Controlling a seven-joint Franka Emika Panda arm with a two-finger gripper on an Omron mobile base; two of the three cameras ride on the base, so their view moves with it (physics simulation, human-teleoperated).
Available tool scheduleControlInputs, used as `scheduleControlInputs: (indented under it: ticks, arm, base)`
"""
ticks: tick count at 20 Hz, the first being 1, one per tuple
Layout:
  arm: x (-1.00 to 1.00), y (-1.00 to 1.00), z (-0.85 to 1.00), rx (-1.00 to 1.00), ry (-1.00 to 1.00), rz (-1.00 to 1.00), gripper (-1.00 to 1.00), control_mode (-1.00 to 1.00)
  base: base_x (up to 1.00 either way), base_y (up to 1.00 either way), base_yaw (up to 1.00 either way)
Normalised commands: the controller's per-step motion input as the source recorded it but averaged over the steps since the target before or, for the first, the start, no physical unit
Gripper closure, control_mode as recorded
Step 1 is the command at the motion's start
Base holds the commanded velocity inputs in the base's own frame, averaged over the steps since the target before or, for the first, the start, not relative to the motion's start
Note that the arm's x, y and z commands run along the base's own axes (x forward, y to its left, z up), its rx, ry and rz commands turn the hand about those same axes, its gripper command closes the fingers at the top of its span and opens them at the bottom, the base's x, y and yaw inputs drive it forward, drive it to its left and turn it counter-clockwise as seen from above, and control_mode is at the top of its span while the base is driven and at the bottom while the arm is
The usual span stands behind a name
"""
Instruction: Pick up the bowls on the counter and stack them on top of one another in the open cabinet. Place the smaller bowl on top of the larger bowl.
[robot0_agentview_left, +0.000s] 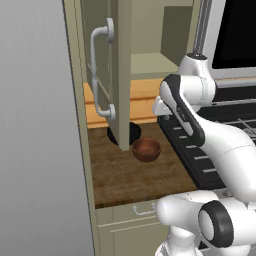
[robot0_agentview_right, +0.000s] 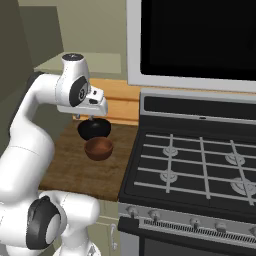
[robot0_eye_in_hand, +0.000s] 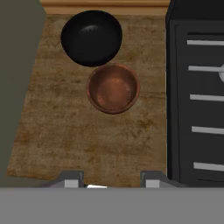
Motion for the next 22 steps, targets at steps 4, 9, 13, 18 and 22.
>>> scheduleControlInputs:
  ticks: [4,9,13,18,22]
  arm:
    - [0.0,0.01,-0.08,0.0,0.01,0.0,-1.0,-1.0]
    - [0.0,0.0,0.0,0.0,0.0,0.0,-1.0,-1.0]
    - [-0.01,-0.3,-0.36,0.0,0.03,-0.03,-1.0,-1.0]
    - [0.38,-0.29,-1.0,-0.01,0.11,-0.06,-1.0,-1.0]
    - [0.7,-0.01,-0.94,0.0,0.06,-0.17,-1.0,-1.0]
  base:
    - [0.0,0.0,0.0]
    - [0.0,0.0,0.0]
    - [0.0,0.0,0.0]
    - [0.0,0.0,0.0]
    - [0.0,0.0,0.0]
